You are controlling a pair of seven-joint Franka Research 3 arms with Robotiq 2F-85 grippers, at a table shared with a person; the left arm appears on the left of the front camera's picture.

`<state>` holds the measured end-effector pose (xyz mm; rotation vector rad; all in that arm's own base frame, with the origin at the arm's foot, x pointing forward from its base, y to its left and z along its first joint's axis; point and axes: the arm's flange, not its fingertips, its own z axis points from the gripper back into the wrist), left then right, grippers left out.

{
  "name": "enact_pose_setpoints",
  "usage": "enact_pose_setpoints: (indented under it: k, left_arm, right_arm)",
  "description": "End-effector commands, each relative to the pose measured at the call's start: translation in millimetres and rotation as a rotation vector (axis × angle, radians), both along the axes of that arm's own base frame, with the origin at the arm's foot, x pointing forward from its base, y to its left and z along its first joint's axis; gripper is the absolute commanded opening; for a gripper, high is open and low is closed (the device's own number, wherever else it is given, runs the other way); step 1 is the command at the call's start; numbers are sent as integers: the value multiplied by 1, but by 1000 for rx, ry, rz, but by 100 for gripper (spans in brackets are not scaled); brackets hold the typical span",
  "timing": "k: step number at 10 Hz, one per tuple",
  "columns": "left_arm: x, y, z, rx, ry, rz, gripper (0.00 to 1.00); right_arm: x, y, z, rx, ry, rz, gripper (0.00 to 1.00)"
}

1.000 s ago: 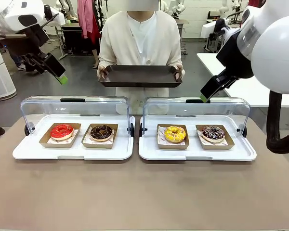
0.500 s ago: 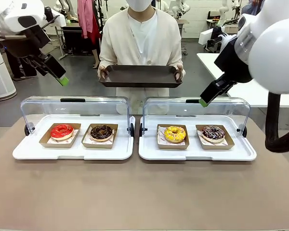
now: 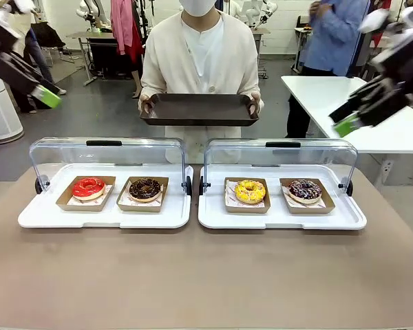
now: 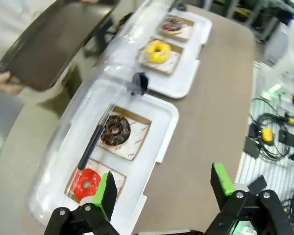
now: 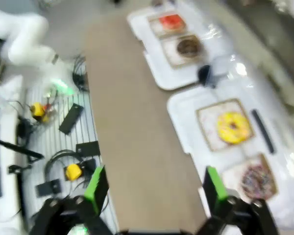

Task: Provide the desired donut to the person.
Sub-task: Pick up and lift the Paper togo box containing the Donut pointed at by the person.

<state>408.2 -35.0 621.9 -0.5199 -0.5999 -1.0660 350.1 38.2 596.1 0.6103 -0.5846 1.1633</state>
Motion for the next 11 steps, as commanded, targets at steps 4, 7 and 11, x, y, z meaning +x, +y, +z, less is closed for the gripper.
enact_pose_setpoints:
  k: [4,7,11]
  left_arm:
    - [9,100,-35,-211,-173,-178,100]
    - [0,137,-47,-242,-239,-181,100]
    - [-14,170,-57,-215,-260,-120,100]
  right_arm:
    - [19,-128,-50,204,57,278,100]
    - [14,-182,-67,303,-15,208,100]
    - [2,-228,-70,435,-85,-60,100]
